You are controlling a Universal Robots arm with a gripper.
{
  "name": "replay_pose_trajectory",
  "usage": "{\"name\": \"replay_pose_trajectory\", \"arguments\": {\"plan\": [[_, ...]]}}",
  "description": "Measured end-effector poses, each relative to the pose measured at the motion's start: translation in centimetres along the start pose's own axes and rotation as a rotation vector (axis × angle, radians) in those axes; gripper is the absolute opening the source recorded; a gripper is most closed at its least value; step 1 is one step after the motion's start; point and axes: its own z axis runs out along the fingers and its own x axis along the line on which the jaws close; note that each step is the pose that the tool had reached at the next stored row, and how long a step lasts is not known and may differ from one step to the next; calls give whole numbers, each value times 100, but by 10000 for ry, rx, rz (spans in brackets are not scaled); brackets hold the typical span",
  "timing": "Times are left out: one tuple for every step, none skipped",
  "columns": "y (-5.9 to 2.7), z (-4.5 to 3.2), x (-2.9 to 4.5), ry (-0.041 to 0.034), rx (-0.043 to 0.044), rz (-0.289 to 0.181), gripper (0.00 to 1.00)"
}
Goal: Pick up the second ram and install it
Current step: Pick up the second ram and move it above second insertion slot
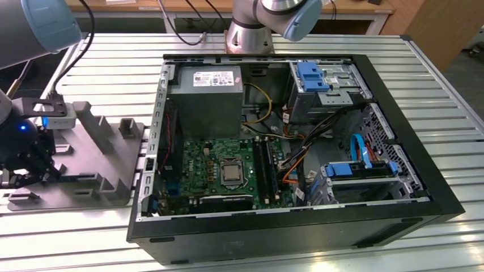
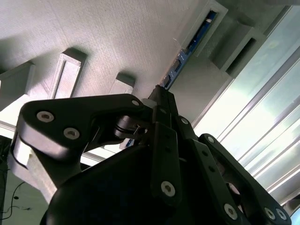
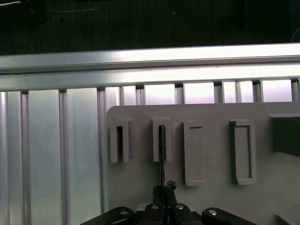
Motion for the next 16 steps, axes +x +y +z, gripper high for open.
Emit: {"name": "replay_pose_trajectory", "arguments": {"plan": [[0,0,0,0,0,0,12],[0,0,1,0,0,0,12],[0,0,1,0,0,0,12],[0,-1,2,-2,2,0,12],[0,-10,2,-5,5,-2,12],[0,-23,2,-8,3,-6,12],[0,-38,2,-10,0,-12,12],[0,-45,1,-15,0,-17,12],[0,-44,1,-18,2,-24,12],[0,-44,2,-31,1,-39,12],[0,-46,2,-57,-4,-99,12],[0,-45,2,-65,-4,-178,12],[0,-45,2,-65,-4,-204,12],[0,-45,2,-66,-5,-205,12],[0,-45,2,-66,-5,-207,12],[0,-45,2,-66,-4,-207,12]]}}
